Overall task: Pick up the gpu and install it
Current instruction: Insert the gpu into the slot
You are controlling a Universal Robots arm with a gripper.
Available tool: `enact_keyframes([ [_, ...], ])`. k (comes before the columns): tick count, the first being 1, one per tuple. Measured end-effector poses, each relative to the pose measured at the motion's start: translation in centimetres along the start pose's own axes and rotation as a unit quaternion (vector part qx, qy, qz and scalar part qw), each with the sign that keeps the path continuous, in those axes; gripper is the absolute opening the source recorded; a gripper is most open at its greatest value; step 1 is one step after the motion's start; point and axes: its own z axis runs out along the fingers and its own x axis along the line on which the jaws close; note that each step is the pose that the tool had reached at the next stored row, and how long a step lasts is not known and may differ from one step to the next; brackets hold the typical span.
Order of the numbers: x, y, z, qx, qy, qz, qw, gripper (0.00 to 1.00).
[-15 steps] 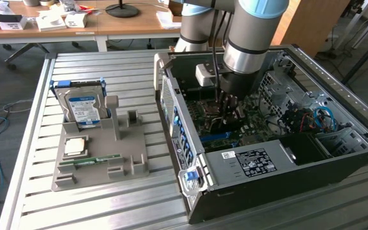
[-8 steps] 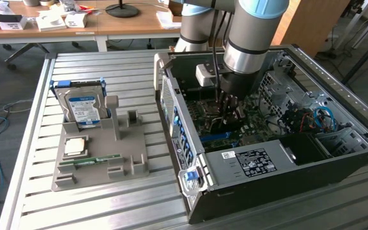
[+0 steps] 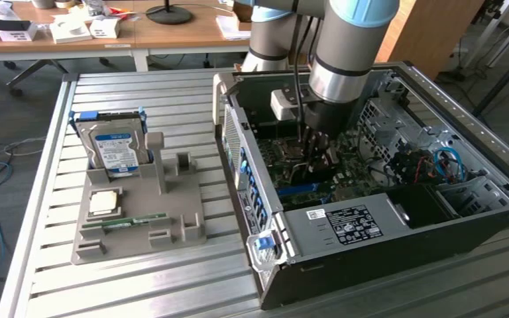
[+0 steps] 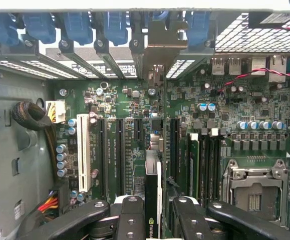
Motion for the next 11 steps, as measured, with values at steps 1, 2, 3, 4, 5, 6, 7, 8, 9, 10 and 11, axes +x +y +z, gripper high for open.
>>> enact_keyframes([
  [1, 0.0, 0.0, 0.03, 0.0, 0.0001, 0.0, 1.0, 0.26],
  [2, 0.0, 0.0, 0.06, 0.0, 0.0001, 0.0, 1.0, 0.26],
  [3, 0.0, 0.0, 0.11, 0.0, -0.0001, 0.0, 1.0, 0.26],
  [4, 0.0, 0.0, 0.16, 0.0, -0.0001, 0.0, 1.0, 0.26],
  [5, 0.0, 0.0, 0.21, 0.0, 0.0, 0.0, 1.0, 0.26],
  [6, 0.0, 0.0, 0.23, 0.0, 0.0, 0.0, 1.0, 0.26],
  [7, 0.0, 0.0, 0.23, 0.0, 0.0001, 0.0, 1.0, 0.26],
  [8, 0.0, 0.0, 0.24, 0.0, 0.0001, 0.0, 1.0, 0.26],
  [9, 0.0, 0.01, 0.24, 0.0, 0.0, 0.0, 1.0, 0.26],
  [10, 0.0, 0.01, 0.24, 0.0, 0.0, 0.0, 1.0, 0.26],
  [11, 0.0, 0.02, 0.25, 0.0, 0.0, 0.0, 1.0, 0.26],
])
